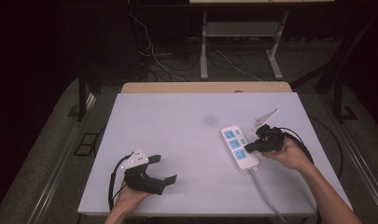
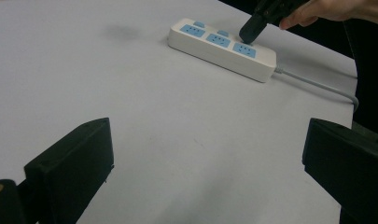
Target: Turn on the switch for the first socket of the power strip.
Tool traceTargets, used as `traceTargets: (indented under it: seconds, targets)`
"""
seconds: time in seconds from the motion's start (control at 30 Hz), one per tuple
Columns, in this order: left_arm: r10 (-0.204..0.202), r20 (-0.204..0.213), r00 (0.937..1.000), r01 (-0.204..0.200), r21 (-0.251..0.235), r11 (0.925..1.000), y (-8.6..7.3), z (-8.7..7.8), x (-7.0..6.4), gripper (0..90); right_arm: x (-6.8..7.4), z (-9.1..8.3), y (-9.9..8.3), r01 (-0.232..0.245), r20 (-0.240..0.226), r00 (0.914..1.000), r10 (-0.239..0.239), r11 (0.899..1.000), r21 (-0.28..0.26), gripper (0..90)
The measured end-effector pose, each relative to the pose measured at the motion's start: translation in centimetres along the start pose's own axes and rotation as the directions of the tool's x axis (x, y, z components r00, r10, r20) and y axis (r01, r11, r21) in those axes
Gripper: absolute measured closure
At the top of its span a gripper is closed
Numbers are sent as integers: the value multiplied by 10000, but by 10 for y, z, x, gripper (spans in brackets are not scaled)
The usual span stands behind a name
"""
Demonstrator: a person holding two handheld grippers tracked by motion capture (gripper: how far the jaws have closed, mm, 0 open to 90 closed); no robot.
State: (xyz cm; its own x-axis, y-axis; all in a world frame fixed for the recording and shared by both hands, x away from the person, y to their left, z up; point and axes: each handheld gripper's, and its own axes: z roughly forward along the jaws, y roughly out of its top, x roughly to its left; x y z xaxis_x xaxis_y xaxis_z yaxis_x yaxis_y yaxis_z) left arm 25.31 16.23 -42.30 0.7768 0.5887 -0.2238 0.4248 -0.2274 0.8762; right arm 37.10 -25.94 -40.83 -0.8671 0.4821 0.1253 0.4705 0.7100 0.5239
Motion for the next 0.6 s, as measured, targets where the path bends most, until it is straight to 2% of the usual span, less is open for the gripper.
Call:
traceTargets:
  seconds: [0.17, 0.43, 0.6]
  targets:
    - [58, 16, 10000, -58, 39, 10000, 0, 0, -1, 6, 0, -1, 3, -55, 29, 10000, 54, 9999, 116, 900]
    - [163, -3, 9999, -163, 165, 9997, 0, 3, -2, 7, 5, 0, 18, 210, 76, 9997, -214, 9986, 495, 900]
    - [141, 20, 9999, -141, 159, 9998, 0, 3, -2, 6, 7, -7, 22, 261, 223, 9994, -271, 9987, 443, 900]
